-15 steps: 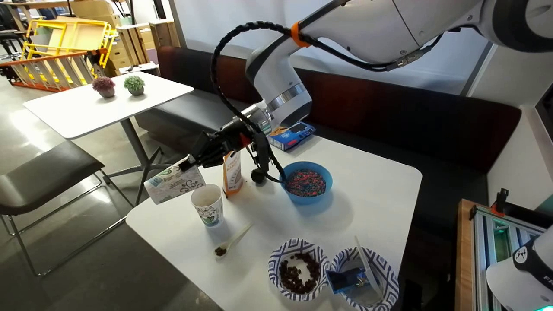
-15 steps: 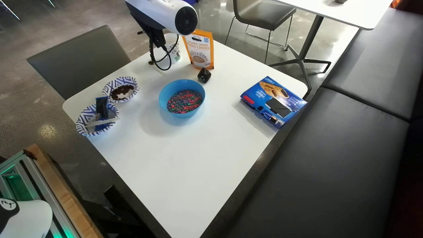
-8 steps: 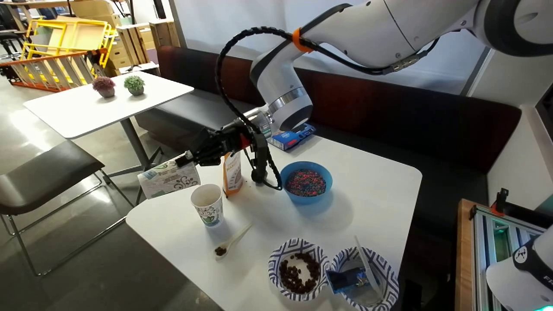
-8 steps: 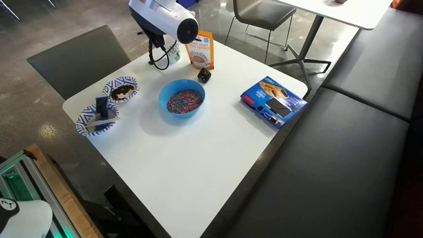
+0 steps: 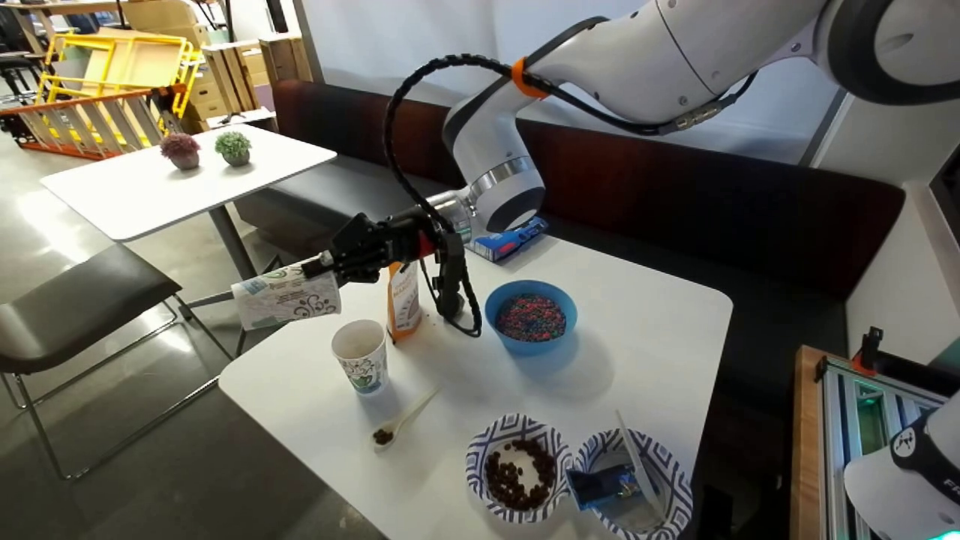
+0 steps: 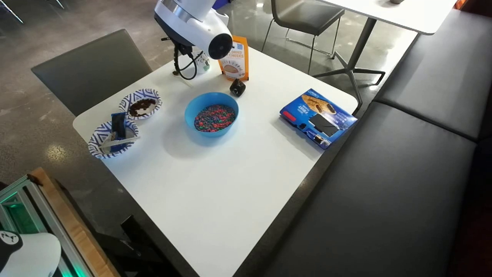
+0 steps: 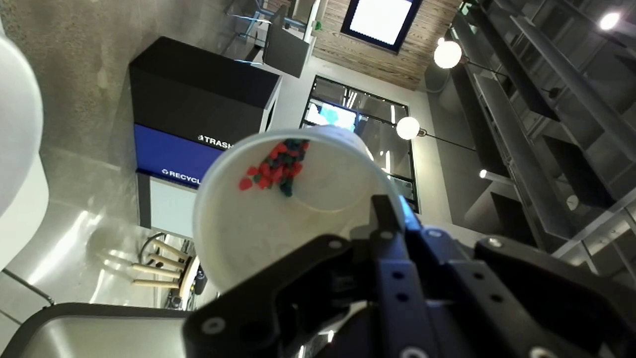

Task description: Pour the contents from the right cup to the left cup

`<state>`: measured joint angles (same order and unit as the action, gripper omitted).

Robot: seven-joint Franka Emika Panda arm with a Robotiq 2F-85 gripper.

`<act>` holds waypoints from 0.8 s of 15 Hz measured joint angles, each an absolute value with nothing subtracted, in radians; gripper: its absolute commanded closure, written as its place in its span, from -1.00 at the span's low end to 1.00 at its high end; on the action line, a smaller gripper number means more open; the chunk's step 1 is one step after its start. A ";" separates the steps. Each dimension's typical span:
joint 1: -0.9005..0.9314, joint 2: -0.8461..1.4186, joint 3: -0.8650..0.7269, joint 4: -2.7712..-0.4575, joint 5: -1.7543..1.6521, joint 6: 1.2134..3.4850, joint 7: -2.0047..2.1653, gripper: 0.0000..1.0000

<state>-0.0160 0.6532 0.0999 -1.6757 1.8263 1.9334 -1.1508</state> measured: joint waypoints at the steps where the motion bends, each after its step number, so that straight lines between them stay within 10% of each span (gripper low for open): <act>1: -0.016 0.656 0.098 -1.676 1.836 1.924 -1.159 0.98; 12: -0.009 0.685 0.094 -1.676 1.932 1.897 -1.234 0.98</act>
<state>-0.0087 0.6851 0.0937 -1.6763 1.9324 1.8966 -1.2338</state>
